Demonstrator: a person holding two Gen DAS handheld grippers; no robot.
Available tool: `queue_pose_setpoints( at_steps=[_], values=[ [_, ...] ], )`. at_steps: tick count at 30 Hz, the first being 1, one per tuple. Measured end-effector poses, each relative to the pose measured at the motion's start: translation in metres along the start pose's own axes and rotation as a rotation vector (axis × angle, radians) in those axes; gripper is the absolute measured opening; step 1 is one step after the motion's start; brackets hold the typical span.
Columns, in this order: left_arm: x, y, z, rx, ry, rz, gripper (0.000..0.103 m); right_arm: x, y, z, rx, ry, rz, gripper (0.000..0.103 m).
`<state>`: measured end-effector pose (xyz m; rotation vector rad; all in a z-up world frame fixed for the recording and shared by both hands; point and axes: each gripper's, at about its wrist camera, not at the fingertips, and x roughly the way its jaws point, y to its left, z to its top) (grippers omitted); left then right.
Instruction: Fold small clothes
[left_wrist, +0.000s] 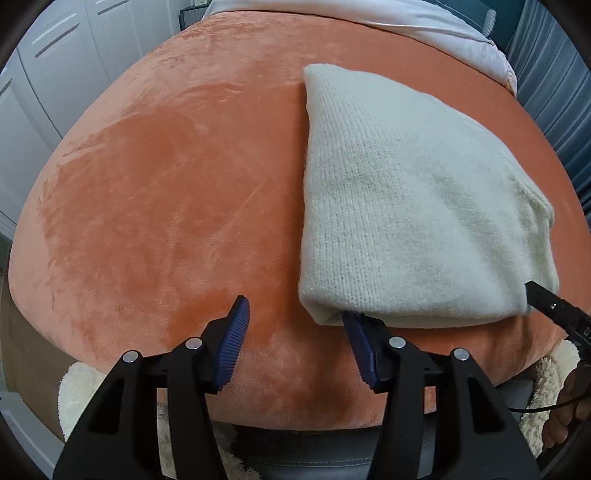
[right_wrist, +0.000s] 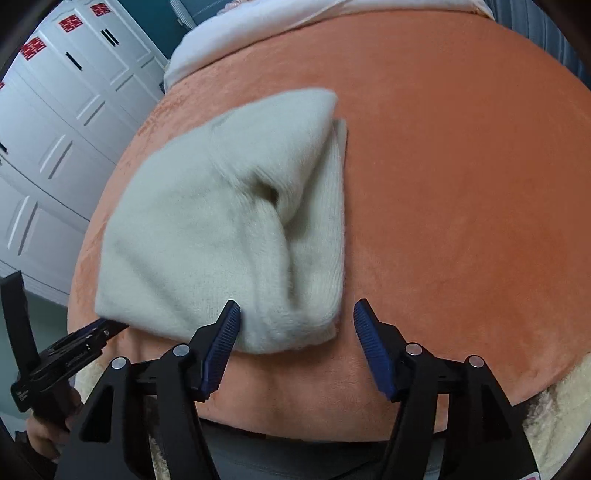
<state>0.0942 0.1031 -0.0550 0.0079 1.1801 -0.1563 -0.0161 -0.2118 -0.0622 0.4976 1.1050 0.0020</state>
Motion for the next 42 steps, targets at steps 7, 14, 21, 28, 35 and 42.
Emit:
queue_pose_setpoints(
  at_steps=[7, 14, 21, 28, 35, 42],
  values=[
    [0.004, -0.009, 0.012, 0.036, -0.007, 0.061, 0.055, 0.009, 0.008, 0.016, -0.05, -0.02, -0.005, 0.036],
    [-0.017, -0.028, 0.0, 0.051, -0.038, 0.09, 0.06, -0.031, 0.007, -0.016, -0.015, -0.103, -0.083, 0.05],
    [-0.039, -0.057, -0.023, 0.046, -0.11, 0.107, 0.077, -0.076, 0.023, -0.053, -0.103, -0.236, -0.202, 0.066],
    [-0.054, -0.089, -0.043, 0.054, -0.19, 0.145, 0.088, -0.085, 0.02, -0.068, -0.08, -0.241, -0.217, 0.071],
    [-0.057, -0.106, -0.053, 0.074, -0.218, 0.155, 0.088, -0.091, 0.026, -0.083, -0.098, -0.271, -0.231, 0.074],
    [-0.061, -0.112, -0.059, 0.067, -0.231, 0.169, 0.089, -0.093, 0.025, -0.09, -0.103, -0.271, -0.22, 0.075]
  ],
)
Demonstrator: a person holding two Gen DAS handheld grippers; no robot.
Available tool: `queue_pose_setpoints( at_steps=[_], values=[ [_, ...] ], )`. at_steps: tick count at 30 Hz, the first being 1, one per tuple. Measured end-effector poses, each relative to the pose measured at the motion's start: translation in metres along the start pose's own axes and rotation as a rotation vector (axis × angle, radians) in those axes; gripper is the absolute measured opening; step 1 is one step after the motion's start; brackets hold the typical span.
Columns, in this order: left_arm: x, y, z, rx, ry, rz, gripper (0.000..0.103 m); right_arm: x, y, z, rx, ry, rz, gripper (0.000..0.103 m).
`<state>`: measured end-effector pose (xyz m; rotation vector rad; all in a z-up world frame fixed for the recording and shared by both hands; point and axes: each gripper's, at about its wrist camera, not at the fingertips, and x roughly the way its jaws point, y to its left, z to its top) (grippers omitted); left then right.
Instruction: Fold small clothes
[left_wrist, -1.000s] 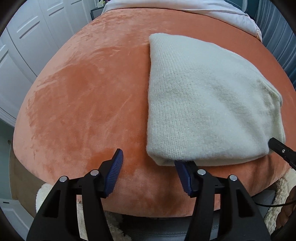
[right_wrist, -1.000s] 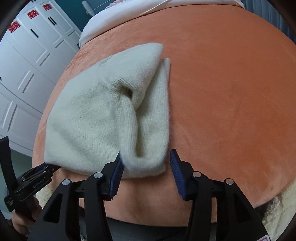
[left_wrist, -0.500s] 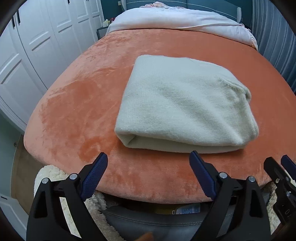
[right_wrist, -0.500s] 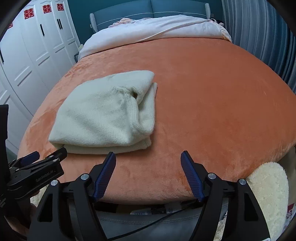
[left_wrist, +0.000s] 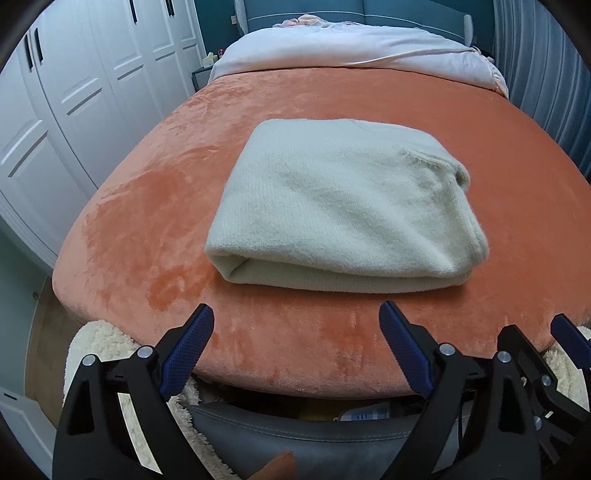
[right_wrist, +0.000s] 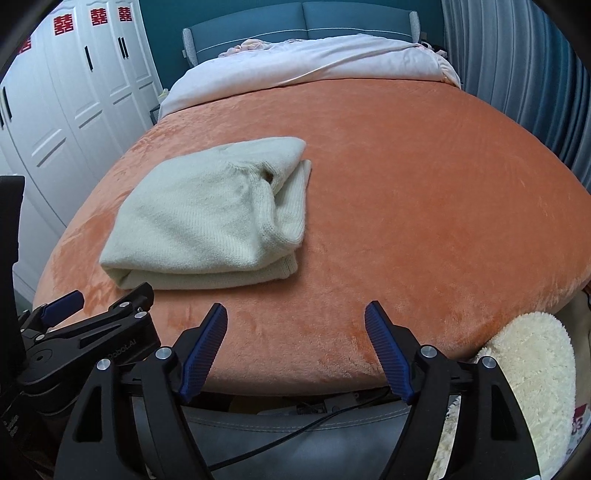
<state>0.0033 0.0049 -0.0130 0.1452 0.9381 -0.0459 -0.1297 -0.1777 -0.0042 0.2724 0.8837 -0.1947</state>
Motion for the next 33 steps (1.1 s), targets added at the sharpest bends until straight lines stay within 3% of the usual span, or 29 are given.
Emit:
queue_pose_setpoints(
  at_steps=[33],
  values=[
    [-0.005, 0.02, -0.013, -0.032, -0.015, 0.017, 0.089, -0.008, 0.025, -0.01, -0.06, -0.014, -0.027, 0.075]
  ],
)
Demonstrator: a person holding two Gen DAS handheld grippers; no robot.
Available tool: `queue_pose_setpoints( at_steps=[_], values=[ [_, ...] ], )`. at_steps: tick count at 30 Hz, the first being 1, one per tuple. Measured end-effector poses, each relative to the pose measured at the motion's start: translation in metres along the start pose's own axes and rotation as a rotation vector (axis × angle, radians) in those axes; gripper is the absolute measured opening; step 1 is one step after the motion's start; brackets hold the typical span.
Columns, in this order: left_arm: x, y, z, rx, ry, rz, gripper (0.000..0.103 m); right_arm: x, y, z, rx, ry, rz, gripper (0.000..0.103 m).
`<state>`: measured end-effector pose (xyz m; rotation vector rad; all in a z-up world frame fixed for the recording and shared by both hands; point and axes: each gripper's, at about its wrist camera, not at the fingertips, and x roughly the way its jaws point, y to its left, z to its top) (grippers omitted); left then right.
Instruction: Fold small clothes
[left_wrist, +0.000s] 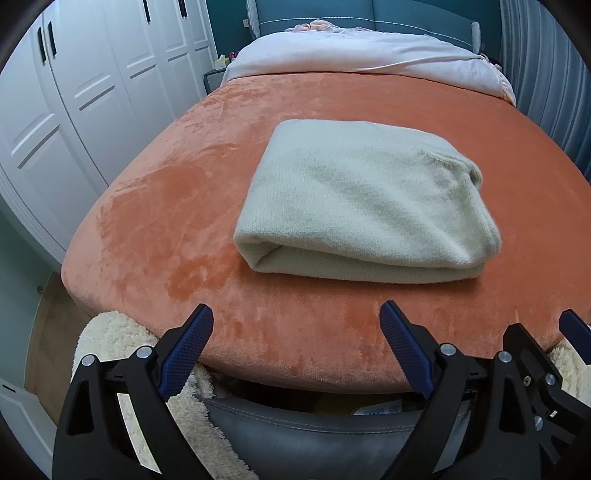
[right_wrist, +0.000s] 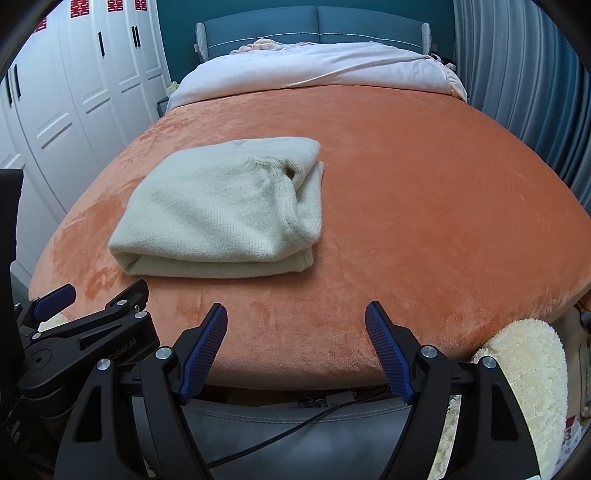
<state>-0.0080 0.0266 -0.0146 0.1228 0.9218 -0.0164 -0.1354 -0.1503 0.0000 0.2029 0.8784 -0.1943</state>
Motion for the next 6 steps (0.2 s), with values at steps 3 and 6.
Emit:
queue_pose_setpoints(
  at_steps=[3, 6],
  values=[
    [0.0004, 0.0027, -0.0009, -0.004, 0.001, -0.003, 0.089, -0.0003, 0.0017, 0.0, -0.003, -0.002, -0.002, 0.075],
    [0.0, 0.0027, -0.0026, 0.005, -0.006, 0.003, 0.089, 0.0004, 0.0019, -0.0004, -0.005, 0.0, -0.002, 0.075]
  ],
)
